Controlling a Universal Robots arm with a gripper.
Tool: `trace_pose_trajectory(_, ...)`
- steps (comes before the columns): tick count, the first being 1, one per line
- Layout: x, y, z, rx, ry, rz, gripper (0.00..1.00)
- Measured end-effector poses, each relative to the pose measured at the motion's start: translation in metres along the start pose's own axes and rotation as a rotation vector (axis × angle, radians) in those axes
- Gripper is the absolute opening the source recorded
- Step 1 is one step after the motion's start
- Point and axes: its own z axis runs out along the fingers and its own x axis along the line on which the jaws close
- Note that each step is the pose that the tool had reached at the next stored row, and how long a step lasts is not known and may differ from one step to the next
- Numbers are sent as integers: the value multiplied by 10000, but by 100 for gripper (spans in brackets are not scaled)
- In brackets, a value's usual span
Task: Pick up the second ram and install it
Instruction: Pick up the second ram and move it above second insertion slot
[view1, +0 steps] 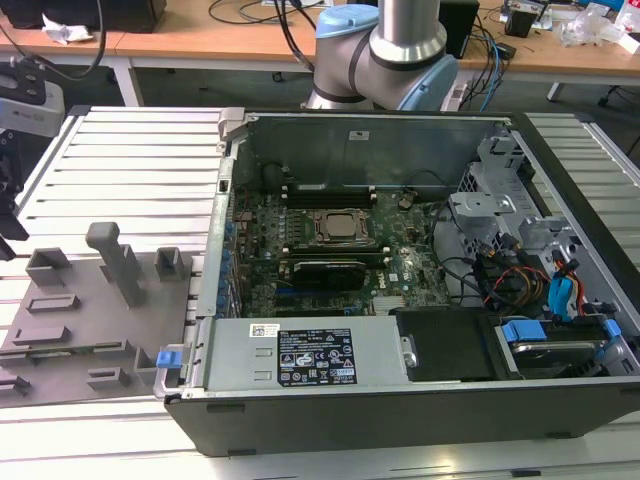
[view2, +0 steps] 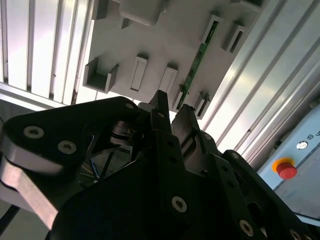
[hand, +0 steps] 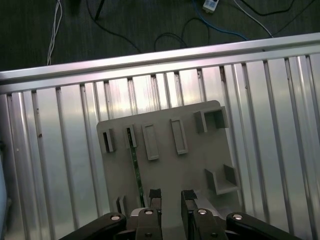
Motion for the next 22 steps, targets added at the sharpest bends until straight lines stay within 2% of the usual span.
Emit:
trace_pose_trajectory(15,3,-4,95,0,-1,0,30)
trace_pose_trajectory(22,6,-8,170,0,-1,0,30)
